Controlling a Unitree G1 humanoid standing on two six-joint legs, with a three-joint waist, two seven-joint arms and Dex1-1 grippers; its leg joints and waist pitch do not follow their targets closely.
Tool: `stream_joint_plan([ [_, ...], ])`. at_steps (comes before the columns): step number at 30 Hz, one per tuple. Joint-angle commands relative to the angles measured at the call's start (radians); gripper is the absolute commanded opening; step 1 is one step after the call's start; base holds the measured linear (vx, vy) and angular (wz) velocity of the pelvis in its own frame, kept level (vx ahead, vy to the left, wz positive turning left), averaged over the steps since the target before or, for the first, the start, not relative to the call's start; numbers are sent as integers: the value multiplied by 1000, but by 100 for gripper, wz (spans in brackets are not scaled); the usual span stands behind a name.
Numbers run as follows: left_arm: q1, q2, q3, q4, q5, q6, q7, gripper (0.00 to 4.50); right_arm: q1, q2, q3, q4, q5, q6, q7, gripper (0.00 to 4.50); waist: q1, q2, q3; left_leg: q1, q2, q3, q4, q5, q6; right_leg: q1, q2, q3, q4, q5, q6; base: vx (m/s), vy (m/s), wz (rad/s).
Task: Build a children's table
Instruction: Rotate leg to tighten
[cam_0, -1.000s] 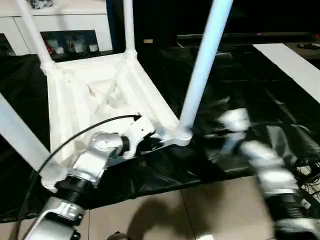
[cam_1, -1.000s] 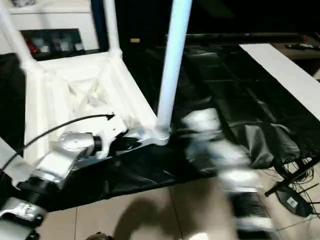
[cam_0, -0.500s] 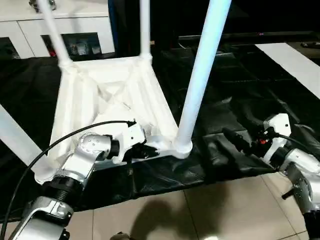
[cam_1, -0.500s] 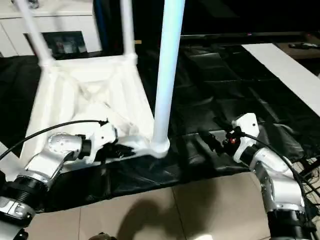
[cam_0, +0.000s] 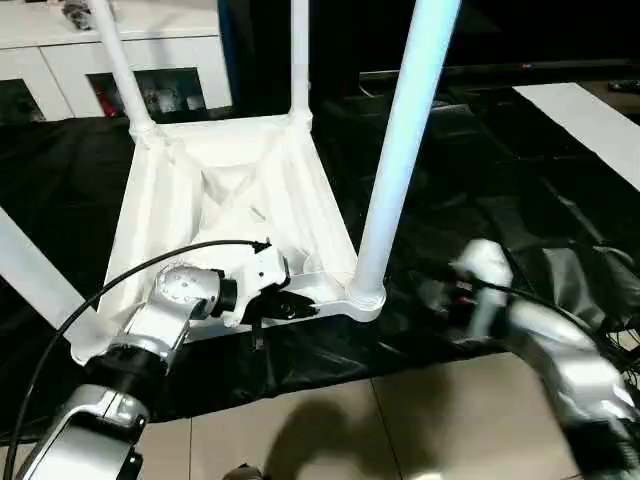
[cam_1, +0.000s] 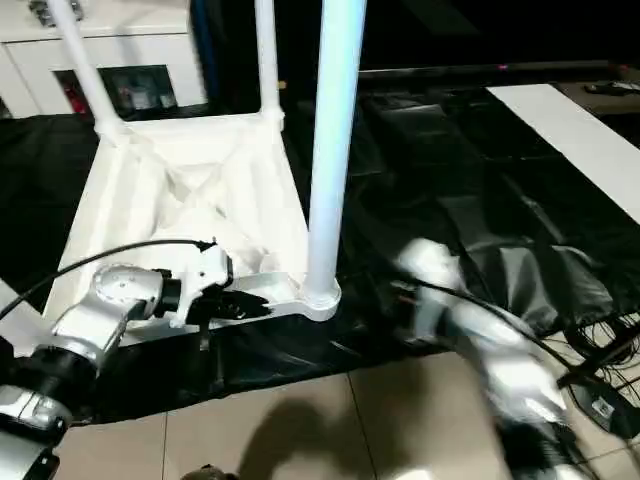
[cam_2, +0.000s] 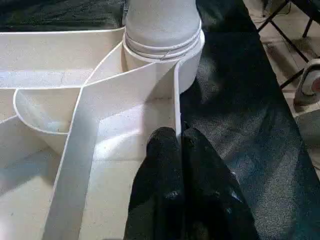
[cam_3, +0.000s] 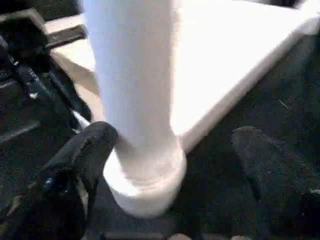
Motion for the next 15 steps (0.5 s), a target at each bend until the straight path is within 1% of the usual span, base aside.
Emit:
stream_joint_plan([
  [1, -3, -21, -34, 6, -3, 14, -31, 0, -53, 6, 40, 74, -73, -39, -36, 444, -2, -11, -63, 4, 27, -14, -56, -204, 30, 46, -62, 51, -76, -234, -180, 0, 0, 0],
  [2, -6, -22, -36, 8, 0, 17, -31, 0, -87, 15, 57, 124, -88, -49, -42, 444, -3, -11, -62, 5, 27, -13, -56, -203, 30, 47, -61, 52, -78, -233, -180, 0, 0, 0],
  [3, -6, -22, -36, 7, 0, 19, -31, 0, -95, 18, 60, 136, -89, -52, -40, 444, -2, -10, -63, 7, 27, -12, -55, -205, 28, 45, -61, 53, -75, -221, -190, 0, 0, 0],
  [4, -6, -23, -37, 3, 0, 25, -33, 0, -109, 23, 63, 157, -87, -59, -34, 444, 0, -15, -64, 6, 28, -11, -54, -197, 33, 47, -61, 54, -73, -203, -192, 0, 0, 0],
  [5, -6, -23, -37, 1, 0, 27, -34, 0, -114, 24, 66, 163, -84, -59, -23, 444, 1, -13, -65, 6, 29, -12, -54, -192, 35, 47, -61, 54, -70, -191, -194, 0, 0, 0],
  [6, -6, -24, -37, -2, -1, 32, -33, 0, -132, 29, 76, 192, -84, -67, 2, 444, 5, -16, -66, 4, 29, -11, -52, -177, 44, 50, -61, 55, -66, -163, -196, 0, 0, 0],
  [7, -5, -24, -37, -4, -2, 35, -34, 0, -146, 32, 82, 213, -87, -72, 18, 430, 10, -16, -68, 2, 29, -11, -51, -162, 52, 52, -61, 54, -63, -140, -200, 0, 0, 0],
  [8, -4, -23, -37, -5, -2, 36, -35, 0, -153, 34, 84, 224, -88, -74, 26, 430, 9, -16, -67, 1, 28, -11, -50, -158, 54, 52, -61, 54, -61, -134, -203, 0, 0, 0],
  [9, -2, -21, -38, -8, -3, 37, -35, 0, -178, 41, 85, 265, -89, -85, 43, 417, 12, -17, -68, 1, 29, -10, -49, -151, 57, 52, -61, 54, -60, -123, -204, 0, 0, 0],
  [10, -2, -21, -38, -8, -3, 37, -35, 0, -179, 41, 85, 267, -89, -85, 43, 417, 12, -16, -68, 0, 28, -10, -49, -153, 59, 53, -61, 53, -61, -127, -208, 0, 0, 0],
  [11, -1, -18, -36, -11, -5, 41, -37, 0, -191, 45, 82, 282, -70, -75, 80, 396, 12, -20, -67, 0, 28, -9, -48, -156, 60, 52, -61, 53, -62, -133, -205, 0, 0, 0],
  [12, -1, -18, -36, -11, -5, 41, -37, 0, -191, 45, 82, 282, -70, -75, 80, 396, 14, -18, -66, -1, 29, -10, -49, -159, 60, 53, -62, 53, -62, -149, -204, 0, 0, 0],
  [13, 0, -16, -34, -16, -6, 47, -38, 0, -208, 47, 83, 316, -58, -80, 115, 383, 13, -20, -66, -1, 29, -10, -49, -161, 59, 53, -62, 53, -63, -157, -200, 0, 0, 0],
  [14, 0, -16, -34, -17, -6, 48, -38, 0, -211, 47, 83, 322, -55, -81, 122, 383, 14, -18, -67, 0, 29, -10, -49, -163, 58, 53, -63, 53, -62, -160, -200, 0, 0, 0],
  [15, 1, -15, -33, -18, -7, 50, -38, 0, -219, 49, 79, 336, -42, -76, 142, 372, 14, -17, -67, 0, 30, -10, -49, -165, 57, 53, -63, 53, -63, -163, -201, 0, 0, 0],
])
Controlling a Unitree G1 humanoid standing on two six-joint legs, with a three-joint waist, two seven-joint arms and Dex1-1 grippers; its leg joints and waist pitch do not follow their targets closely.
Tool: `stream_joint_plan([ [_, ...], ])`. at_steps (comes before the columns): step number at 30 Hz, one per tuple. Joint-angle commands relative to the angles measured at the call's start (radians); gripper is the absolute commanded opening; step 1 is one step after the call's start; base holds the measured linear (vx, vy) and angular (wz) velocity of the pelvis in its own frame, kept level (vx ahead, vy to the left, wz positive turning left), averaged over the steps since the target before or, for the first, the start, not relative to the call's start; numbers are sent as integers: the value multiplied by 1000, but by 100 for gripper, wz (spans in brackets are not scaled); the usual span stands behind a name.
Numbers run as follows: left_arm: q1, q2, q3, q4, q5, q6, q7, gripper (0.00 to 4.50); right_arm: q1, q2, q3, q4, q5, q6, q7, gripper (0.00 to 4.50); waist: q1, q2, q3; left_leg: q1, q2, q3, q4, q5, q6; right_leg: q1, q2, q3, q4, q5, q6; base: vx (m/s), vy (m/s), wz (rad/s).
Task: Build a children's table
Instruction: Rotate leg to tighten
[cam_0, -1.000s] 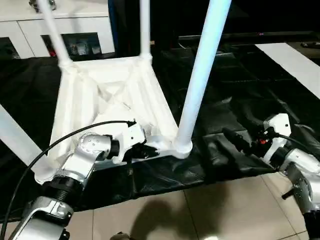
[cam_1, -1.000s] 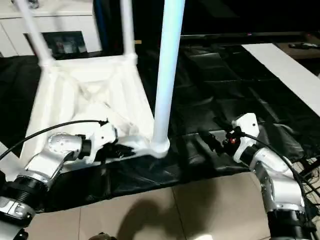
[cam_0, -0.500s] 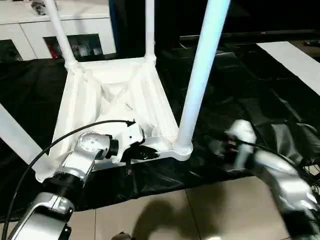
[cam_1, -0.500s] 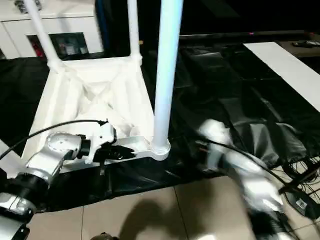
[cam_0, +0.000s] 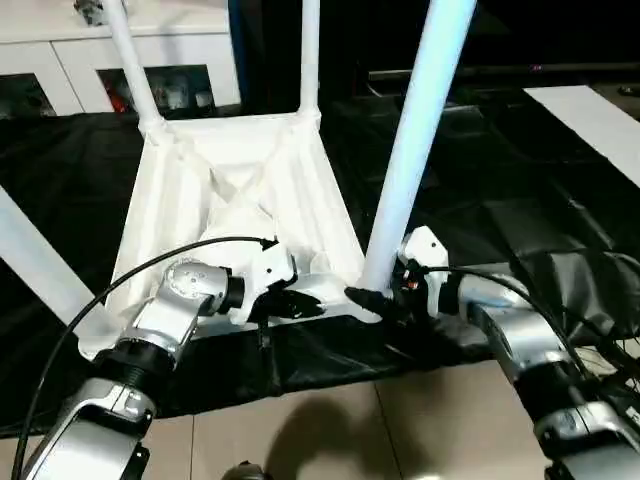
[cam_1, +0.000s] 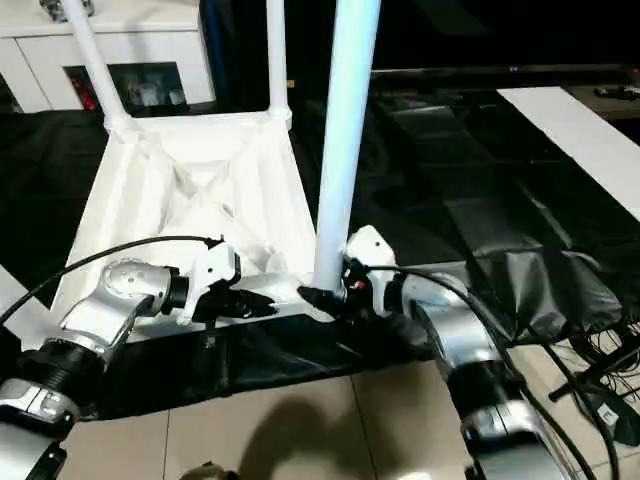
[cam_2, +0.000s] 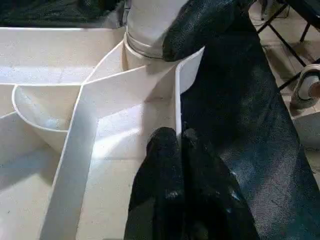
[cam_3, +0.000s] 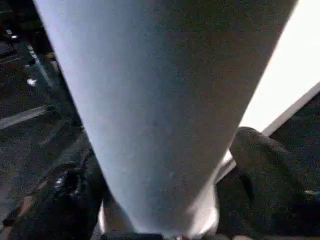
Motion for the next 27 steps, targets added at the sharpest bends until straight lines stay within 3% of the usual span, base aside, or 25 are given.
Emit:
stream_joint_plan([
  [1, 14, -11, -25, -7, -7, 10, -34, 0, -22, 1, -4, 24, 23, 5, 32, 360, -1, -14, -68, 4, 30, -11, -51, -160, 57, 54, -62, 52, -63, -155, -205, 0, 0, 0],
  [14, 8, -7, -24, 9, -5, 7, -28, 0, -54, 13, -7, 120, 46, -3, 153, 264, 2, -12, -69, 3, 30, -11, -49, -155, 59, 54, -61, 51, -61, -146, -217, 0, 0, 0],
  [22, -6, -18, -15, 31, -7, 8, -9, 0, -59, 31, -8, 155, 42, -14, 176, 253, 2, -14, -69, 4, 30, -11, -50, -160, 57, 54, -62, 51, -62, -156, -217, 0, 0, 0],
  [27, -19, -41, 5, 44, -4, 25, 59, 0, -50, 59, -18, 174, 41, -11, 141, 253, 3, -7, -67, 6, 31, -13, -52, -183, 48, 52, -62, 51, -65, -181, -214, 0, 0, 0],
])
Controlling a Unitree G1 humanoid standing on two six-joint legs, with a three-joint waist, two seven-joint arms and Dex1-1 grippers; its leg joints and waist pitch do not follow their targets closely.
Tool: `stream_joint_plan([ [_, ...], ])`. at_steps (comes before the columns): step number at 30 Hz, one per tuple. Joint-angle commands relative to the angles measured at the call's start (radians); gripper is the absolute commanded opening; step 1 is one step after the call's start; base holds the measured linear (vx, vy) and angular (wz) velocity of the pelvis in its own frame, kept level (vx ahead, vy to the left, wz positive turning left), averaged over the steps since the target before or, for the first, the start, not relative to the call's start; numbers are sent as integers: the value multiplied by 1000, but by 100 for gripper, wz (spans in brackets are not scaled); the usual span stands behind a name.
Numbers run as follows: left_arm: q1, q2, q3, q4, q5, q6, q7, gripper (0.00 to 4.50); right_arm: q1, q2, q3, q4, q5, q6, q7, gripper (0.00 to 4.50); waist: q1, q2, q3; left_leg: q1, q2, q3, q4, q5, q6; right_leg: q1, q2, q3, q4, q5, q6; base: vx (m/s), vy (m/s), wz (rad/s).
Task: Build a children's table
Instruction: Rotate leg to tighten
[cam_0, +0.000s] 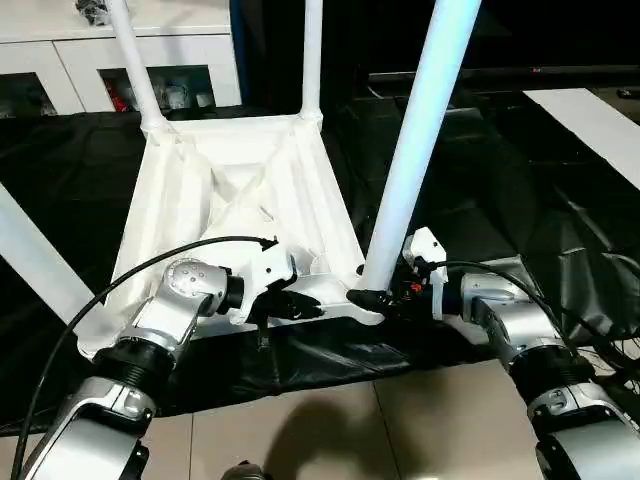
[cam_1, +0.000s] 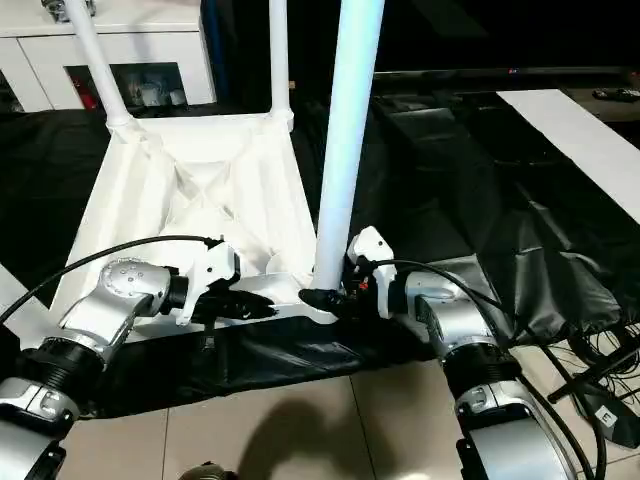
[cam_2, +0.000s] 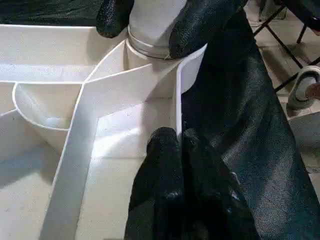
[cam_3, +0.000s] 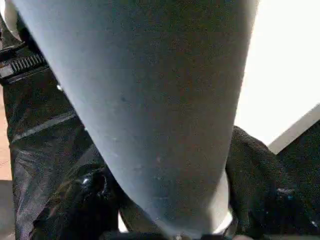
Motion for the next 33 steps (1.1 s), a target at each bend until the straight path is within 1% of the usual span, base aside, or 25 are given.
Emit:
stream_joint_plan([
  [1, -15, -37, 9, 28, 3, 27, 72, 0, 11, 46, 8, 25, -5, 4, -40, 252, -2, -7, -65, 6, 31, -12, -56, -190, 43, 51, -63, 51, -69, -190, -213, 0, 0, 0],
  [2, -15, -39, 9, 28, 3, 29, 74, 0, 12, 48, 7, 26, -6, 3, -46, 252, -2, -7, -64, 6, 31, -12, -56, -197, 40, 50, -63, 51, -70, -201, -211, 0, 0, 0],
  [3, -15, -39, 9, 28, 3, 29, 74, 0, 12, 48, 7, 26, -6, 3, -46, 252, -3, -7, -62, 8, 30, -13, -58, -218, 33, 50, -64, 51, -76, -244, -203, 0, 0, 0],
  [6, -21, -72, 8, 23, 7, 51, 115, 0, 27, 96, -5, 45, -27, -22, -170, 252, -7, -7, -58, 10, 30, -16, -63, -255, 17, 49, -66, 50, -86, -327, -175, 0, 0, 0],
  [7, -29, -108, 7, 25, 13, 69, 162, 0, 34, 147, -21, 59, -28, -26, -262, 252, -11, -8, -55, 15, 31, -18, -66, -284, 1, 44, -70, 53, -92, -382, -157, 0, 0, 0],
  [8, -42, -159, 4, 34, 23, 93, 229, 0, 29, 223, -46, 92, -27, -32, -399, 252, -13, -7, -54, 15, 30, -20, -69, -291, -4, 42, -71, 53, -96, -401, -152, 0, 0, 0],
  [9, -50, -183, 2, 43, 30, 102, 263, 0, 18, 264, -61, 117, -27, -36, -476, 251, -20, -1, -50, 18, 30, -24, -74, -326, -23, 38, -72, 51, -103, -454, -137, 0, 0, 0],
  [10, -60, -204, 3, 56, 38, 114, 302, 0, -4, 305, -77, 151, -27, -43, -555, 251, -28, 5, -50, 22, 27, -30, -76, -363, -36, 40, -72, 44, -108, -506, -119, 0, 0, 0],
  [11, -60, -204, 3, 56, 38, 114, 302, 0, -4, 305, -77, 151, -27, -43, -555, 251, -33, 3, -52, 24, 27, -30, -75, -372, -39, 38, -73, 44, -111, -508, -117, 0, 0, 0],
  [12, -75, -232, 5, 75, 52, 125, 366, 0, -47, 364, -97, 204, -28, -62, -663, 251, -39, 1, -51, 24, 26, -31, -76, -383, -38, 38, -70, 43, -112, -510, -116, 0, 0, 0],
  [13, -80, -238, 3, 79, 59, 127, 384, 0, -66, 385, -106, 222, -24, -68, -696, 250, -48, 6, -49, 30, 23, -33, -75, -418, -40, 31, -69, 40, -118, -537, -111, 0, 0, 0],
  [15, -83, -240, -3, 79, 67, 127, 390, 0, -83, 402, -114, 236, -17, -72, -717, 250, -54, 4, -50, 27, 21, -34, -74, -431, -29, 33, -71, 39, -125, -554, -99, 0, 0, 0],
  [18, -72, -227, -13, 59, 70, 120, 361, 0, -95, 402, -106, 233, -26, -100, -699, 250, -56, 4, -53, 23, 24, -33, -77, -422, -17, 34, -67, 42, -120, -496, -108, 0, 0, 0],
  [19, -60, -211, -13, 48, 77, 111, 341, 0, -91, 388, -111, 222, -40, -132, -689, 250, -56, -6, -54, 20, 26, -31, -79, -410, -12, 36, -67, 43, -117, -464, -118, 0, 0, 0],
  [21, -55, -205, -10, 44, 80, 107, 334, 0, -87, 379, -113, 216, -46, -148, -676, 250, -54, -1, -56, 15, 27, -30, -79, -378, -7, 39, -68, 47, -109, -410, -136, 0, 0, 0],
  [23, -48, -197, -4, 40, 82, 105, 332, 0, -86, 362, -120, 220, -57, -176, -661, 320, -54, -3, -56, 14, 27, -26, -78, -364, -3, 40, -68, 48, -105, -381, -149, 0, 0, 0],
  [24, -44, -188, -4, 39, 80, 96, 324, 0, -86, 341, -120, 224, -57, -194, -637, 320, -53, -3, -57, 14, 27, -26, -77, -357, -1, 40, -69, 49, -103, -371, -153, 0, 0, 0],
  [25, -40, -178, -2, 37, 78, 90, 318, 0, -82, 317, -116, 220, -57, -208, -600, 327, -52, -3, -58, 12, 26, -22, -74, -341, 12, 41, -68, 50, -103, -355, -160, 0, 0, 0],
  [26, -38, -171, -1, 36, 76, 86, 314, 0, -79, 300, -112, 218, -57, -218, -575, 341, -51, -4, -59, 11, 27, -22, -73, -335, 16, 43, -68, 50, -102, -347, -162, 0, 0, 0],
  [27, -36, -165, 0, 34, 72, 77, 301, 0, -74, 286, -109, 209, -54, -219, -546, 341, -50, -4, -61, 10, 28, -20, -72, -317, 22, 42, -68, 51, -99, -325, -169, 0, 0, 0],
  [28, -29, -149, 5, 26, 59, 57, 265, 0, -60, 245, -98, 178, -45, -215, -460, 357, -49, -7, -62, 7, 26, -18, -69, -297, 33, 47, -65, 51, -96, -297, -177, 0, 0, 0],
  [30, -23, -137, 10, 19, 48, 45, 232, 0, -54, 213, -89, 159, -46, -211, -408, 373, -44, -7, -63, 5, 27, -17, -67, -268, 46, 49, -65, 51, -91, -255, -185, 0, 0, 0],
  [31, -18, -127, 11, 10, 38, 35, 200, 0, -53, 189, -83, 149, -49, -211, -376, 379, -43, -8, -64, 3, 27, -15, -63, -245, 56, 49, -63, 51, -84, -222, -201, 0, 0, 0],
  [32, -14, -116, 12, 3, 31, 31, 173, 0, -53, 168, -81, 139, -45, -205, -336, 389, -42, -9, -66, 0, 26, -14, -61, -228, 60, 51, -63, 52, -80, -199, -205, 0, 0, 0],
  [33, -11, -108, 12, -2, 26, 28, 154, 0, -52, 153, -80, 131, -42, -201, -308, 389, -37, -11, -70, 2, 28, -13, -58, -195, 69, 53, -61, 51, -72, -151, -218, 0, 0, 0],
])
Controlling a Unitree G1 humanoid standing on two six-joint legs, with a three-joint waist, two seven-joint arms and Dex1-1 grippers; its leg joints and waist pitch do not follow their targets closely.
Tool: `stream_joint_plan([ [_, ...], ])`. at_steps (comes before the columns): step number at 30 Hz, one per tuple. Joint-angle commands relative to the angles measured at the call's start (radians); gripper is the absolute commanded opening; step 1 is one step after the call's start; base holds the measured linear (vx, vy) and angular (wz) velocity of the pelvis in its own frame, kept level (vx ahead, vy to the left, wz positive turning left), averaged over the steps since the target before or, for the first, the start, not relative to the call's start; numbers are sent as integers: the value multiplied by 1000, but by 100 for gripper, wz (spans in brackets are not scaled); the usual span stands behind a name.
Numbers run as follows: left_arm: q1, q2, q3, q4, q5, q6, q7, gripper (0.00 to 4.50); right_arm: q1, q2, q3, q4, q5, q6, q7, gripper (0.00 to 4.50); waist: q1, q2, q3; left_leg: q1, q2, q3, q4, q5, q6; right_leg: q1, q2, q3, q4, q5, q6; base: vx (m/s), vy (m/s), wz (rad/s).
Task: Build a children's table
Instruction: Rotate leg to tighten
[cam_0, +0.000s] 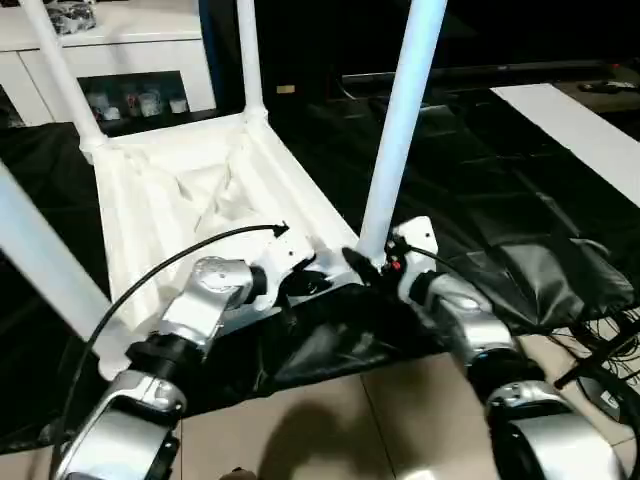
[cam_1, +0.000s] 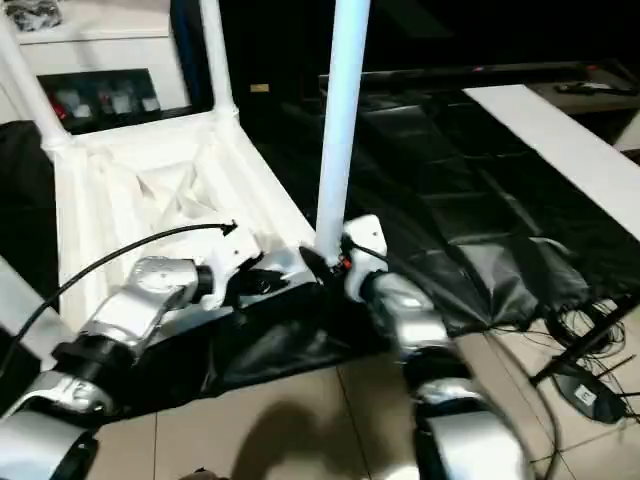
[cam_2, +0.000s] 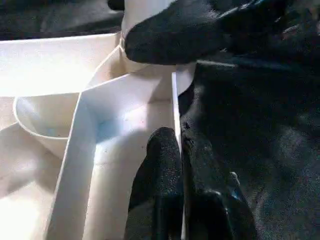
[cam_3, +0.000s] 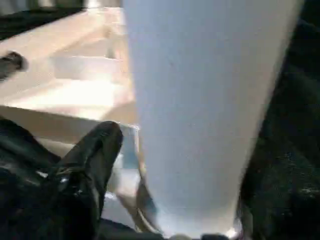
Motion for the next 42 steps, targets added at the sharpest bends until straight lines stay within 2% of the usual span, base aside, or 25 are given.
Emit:
stream_joint_plan([
  [1, 17, -8, -27, -27, -37, -37, -80, 0, -4, -11, 37, -30, 2, 5, 103, 389, 9, -8, -67, -1, 28, -8, -52, -171, 85, 54, -59, 52, -62, -117, -230, 0, 0, 0],
  [3, 21, 6, -26, -34, -46, -37, -110, 0, -5, -37, 43, -42, 10, 20, 176, 389, 15, -9, -67, -2, 28, -7, -50, -158, 95, 56, -59, 52, -59, -99, -238, 0, 0, 0],
  [4, 23, 16, -27, -36, -53, -45, -136, 0, -5, -55, 50, -49, 13, 25, 230, 389, 21, -7, -66, 0, 30, -6, -50, -159, 101, 53, -60, 51, -58, -99, -245, 0, 0, 0],
  [6, 28, 32, -26, -45, -68, -45, -177, 0, -1, -86, 68, -72, 29, 57, 346, 389, 25, -9, -66, 1, 31, -8, -50, -169, 103, 55, -58, 49, -58, -119, -242, 0, 0, 0],
  [7, 29, 42, -29, -47, -72, -52, -202, 0, 1, -102, 81, -81, 29, 62, 395, 389, 25, -8, -63, 2, 33, -7, -52, -183, 99, 51, -58, 50, -62, -138, -239, 0, 0, 0],
  [8, 30, 52, -33, -49, -75, -53, -227, 0, 2, -116, 94, -89, 32, 78, 448, 363, 27, -10, -63, 2, 34, -8, -52, -186, 94, 52, -59, 50, -61, -148, -236, 0, 0, 0],
  [10, 32, 82, -43, -50, -85, -69, -299, 0, -1, -153, 137, -101, 24, 118, 576, 354, 33, -11, -61, 3, 33, -9, -53, -208, 85, 51, -61, 51, -67, -200, -224, 0, 0, 0],
  [13, 31, 96, -46, -52, -88, -74, -326, 0, -4, -166, 159, -100, 9, 126, 623, 330, 41, -11, -60, 6, 36, -9, -56, -212, 72, 47, -64, 53, -69, -226, -217, 0, 0, 0],
  [16, 24, 114, -48, -46, -98, -83, -378, 0, -18, -176, 183, -79, -9, 135, 685, 312, 41, -11, -61, 5, 35, -10, -57, -213, 59, 49, -64, 53, -67, -226, -218, 0, 0, 0],
  [22, 18, 143, -55, -48, -107, -91, -439, 0, -33, -176, 211, -78, -10, 160, 744, 263, 44, -7, -63, 6, 36, -10, -55, -199, 61, 49, -63, 53, -62, -177, -236, 0, 0, 0],
  [26, 18, 153, -56, -42, -103, -93, -456, 0, -32, -169, 227, -79, -13, 172, 774, 240, 44, -6, -63, 5, 35, -11, -57, -210, 54, 50, -64, 52, -63, -187, -234, 0, 0, 0],
  [33, 18, 161, -50, -35, -108, -92, -460, 0, -31, -151, 232, -76, -14, 175, 782, 223, 45, -5, -63, 6, 36, -13, -58, -218, 44, 50, -65, 53, -63, -208, -228, 0, 0, 0],
  [36, 20, 152, -39, -30, -108, -82, -434, 0, -13, -138, 218, -95, 4, 198, 765, 218, 44, -5, -62, 7, 36, -13, -59, -227, 41, 50, -65, 53, -64, -210, -228, 0, 0, 0],
  [39, 16, 137, -29, -26, -92, -61, -364, 0, 16, -123, 180, -123, 22, 213, 684, 217, 45, -6, -62, 7, 36, -12, -59, -226, 39, 51, -65, 53, -65, -213, -225, 0, 0, 0],
  [41, 11, 119, -22, -24, -75, -39, -288, 0, 47, -98, 144, -147, 26, 214, 571, 216, 45, -11, -58, 8, 37, -13, -63, -240, 31, 49, -66, 55, -69, -259, -207, 0, 0, 0],
  [42, 11, 95, -9, -32, -76, -12, -229, 0, 75, -72, 120, -161, 19, 199, 465, 216, 44, -11, -55, 11, 37, -14, -65, -256, 21, 46, -68, 55, -74, -297, -195, 0, 0, 0],
])
